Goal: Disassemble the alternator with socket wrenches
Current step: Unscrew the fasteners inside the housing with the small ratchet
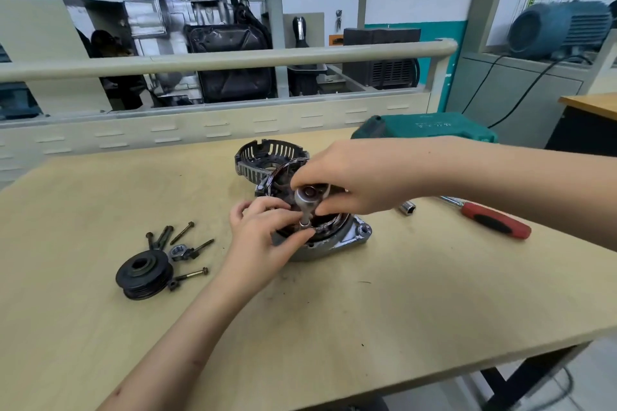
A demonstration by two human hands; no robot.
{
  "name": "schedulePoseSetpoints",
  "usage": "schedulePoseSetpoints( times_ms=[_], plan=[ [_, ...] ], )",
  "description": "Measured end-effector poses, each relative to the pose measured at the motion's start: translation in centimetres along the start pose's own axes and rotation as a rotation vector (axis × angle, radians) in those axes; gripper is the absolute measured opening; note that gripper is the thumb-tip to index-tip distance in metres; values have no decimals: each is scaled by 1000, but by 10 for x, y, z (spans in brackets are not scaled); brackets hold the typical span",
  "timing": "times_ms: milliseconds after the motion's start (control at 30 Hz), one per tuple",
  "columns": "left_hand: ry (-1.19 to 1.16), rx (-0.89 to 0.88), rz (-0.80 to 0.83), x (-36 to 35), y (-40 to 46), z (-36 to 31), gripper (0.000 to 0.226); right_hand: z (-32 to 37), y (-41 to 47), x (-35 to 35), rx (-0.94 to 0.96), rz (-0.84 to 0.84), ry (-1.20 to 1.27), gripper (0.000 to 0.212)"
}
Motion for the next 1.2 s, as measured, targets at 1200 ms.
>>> schedulePoseSetpoints(
  times_ms=[1200],
  plan=[
    [-169, 185, 90, -1, 3, -4, 14, 14, 0, 3, -128, -37, -258, 32]
  ],
)
Point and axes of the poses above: each hand's wrist, its own y-axis towards the middle knuckle, its own x-axis out of the back of the hand, z = x × y, the point moved 3 cm from there along y, towards the middle knuckle, and after that the axes turned 2 degrees about -y, right-handed, at the moved point
